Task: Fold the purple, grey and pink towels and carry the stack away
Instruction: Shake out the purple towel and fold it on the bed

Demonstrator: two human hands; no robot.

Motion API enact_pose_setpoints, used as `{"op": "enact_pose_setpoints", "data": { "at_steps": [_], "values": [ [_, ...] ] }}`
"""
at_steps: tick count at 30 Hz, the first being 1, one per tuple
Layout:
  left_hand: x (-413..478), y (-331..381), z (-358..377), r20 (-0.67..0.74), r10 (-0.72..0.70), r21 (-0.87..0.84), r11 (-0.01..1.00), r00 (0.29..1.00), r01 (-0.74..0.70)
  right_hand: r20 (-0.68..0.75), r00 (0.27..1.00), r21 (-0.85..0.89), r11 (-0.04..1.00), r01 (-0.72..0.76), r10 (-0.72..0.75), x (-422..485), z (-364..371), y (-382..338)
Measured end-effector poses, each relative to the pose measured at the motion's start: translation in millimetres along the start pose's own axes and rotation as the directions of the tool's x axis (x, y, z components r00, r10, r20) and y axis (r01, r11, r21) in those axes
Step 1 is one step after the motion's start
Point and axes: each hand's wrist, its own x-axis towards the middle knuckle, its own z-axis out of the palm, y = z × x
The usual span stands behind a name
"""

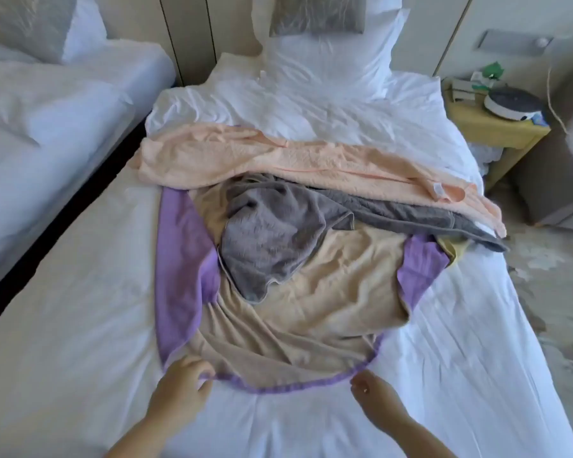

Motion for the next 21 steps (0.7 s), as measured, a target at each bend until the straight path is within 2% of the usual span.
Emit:
{"op": "enact_pose_setpoints", "data": {
  "at_steps": [3, 6, 8, 10, 11, 13, 15, 18, 21],
  "values": [
    [31.6, 4.0, 25.4, 0.057, 0.098, 0.087, 0.991, 0.994, -0.103, -0.025, 0.999, 0.016, 1.000, 0.026, -0.026, 32.8, 21.1, -7.3],
    [50.5, -1.7, 51.9, 0.199, 0.156, 0.201, 0.960, 0.967, -0.196, 0.038, 0.986, -0.219, 0.961, 0.167, -0.163, 46.3, 56.3, -8.7],
    [56.2, -9.7, 62.6, 0.279, 0.185, 0.261, 0.930, 0.942, -0.260, 0.080, 0.975, -0.432, 0.874, 0.223, -0.209, 50.3, 74.4, -7.3],
    [59.3, -15.7, 68.8, 0.292, 0.255, 0.286, 0.896, 0.922, -0.339, 0.018, 0.966, -0.494, 0.838, 0.232, -0.257, 59.1, 82.5, -9.9],
    [60.9, -17.7, 68.0, 0.265, 0.299, 0.275, 0.888, 0.917, -0.369, -0.041, 0.962, -0.468, 0.856, 0.221, -0.271, 62.2, 83.0, -13.5],
    [67.4, -20.0, 58.8, 0.199, 0.350, 0.271, 0.878, 0.915, -0.395, -0.158, 0.959, -0.292, 0.939, 0.182, -0.235, 64.0, 74.8, -25.8],
    [81.6, -14.3, 35.0, 0.110, 0.298, 0.156, 0.937, 0.948, -0.312, -0.247, 0.952, -0.114, 0.981, 0.155, -0.179, 60.3, 54.7, -42.6],
    [113.4, 11.6, -22.6, -0.040, 0.218, -0.116, 0.968, 0.975, -0.221, -0.349, 0.914, -0.083, 0.979, 0.189, -0.206, 51.8, 7.1, -77.9],
    [139.8, 63.2, -105.0, -0.168, 0.245, -0.287, 0.915, 0.955, -0.285, -0.394, 0.879, -0.075, 0.963, 0.260, -0.268, 37.9, -56.3, -126.1]
  ]
}}
